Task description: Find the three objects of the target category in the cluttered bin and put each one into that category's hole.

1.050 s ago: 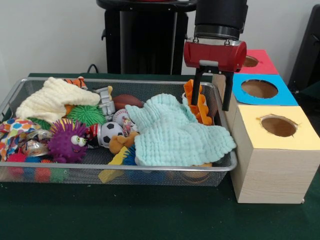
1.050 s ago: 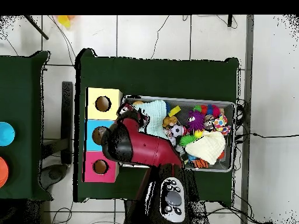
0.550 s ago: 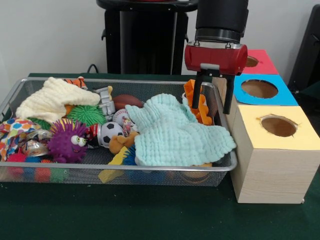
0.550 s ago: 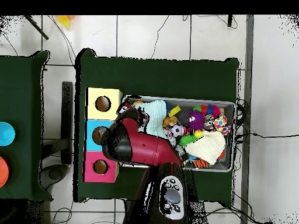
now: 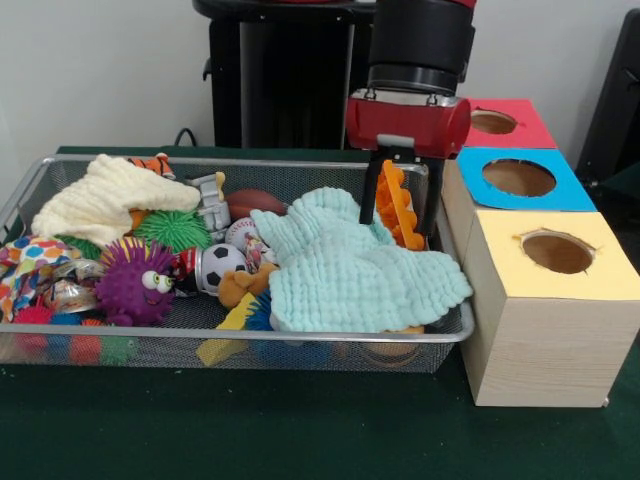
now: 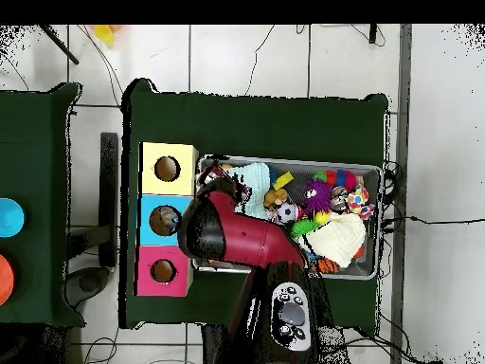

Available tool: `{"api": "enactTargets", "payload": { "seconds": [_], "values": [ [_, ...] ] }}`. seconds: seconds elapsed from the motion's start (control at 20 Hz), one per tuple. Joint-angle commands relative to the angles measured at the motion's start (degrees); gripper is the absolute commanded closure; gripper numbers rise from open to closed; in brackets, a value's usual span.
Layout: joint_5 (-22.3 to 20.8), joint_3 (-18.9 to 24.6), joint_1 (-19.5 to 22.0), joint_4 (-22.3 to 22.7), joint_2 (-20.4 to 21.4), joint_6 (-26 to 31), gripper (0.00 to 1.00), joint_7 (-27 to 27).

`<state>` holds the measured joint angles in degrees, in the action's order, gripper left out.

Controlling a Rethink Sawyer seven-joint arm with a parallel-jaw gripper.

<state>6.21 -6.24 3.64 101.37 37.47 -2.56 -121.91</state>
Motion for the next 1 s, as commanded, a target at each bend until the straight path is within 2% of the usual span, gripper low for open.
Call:
{"api": "enactTargets", "payload": {
  "seconds": [0.05,0.3,0.75,1.0],
  "values": [
    [-4.2,6.0,2.7,-2.5,-3.5,-0.7,0.00,-2.9],
    [-6.0,6.5,3.9,-2.9,-4.5,-0.3,0.00,-2.4],
    [-8.4,7.2,5.2,-0.1,-3.3,2.0,0.00,-2.6],
    [-9.3,8.4,6.0,0.2,-4.7,0.4,0.00,-3.7]
  ]
}}
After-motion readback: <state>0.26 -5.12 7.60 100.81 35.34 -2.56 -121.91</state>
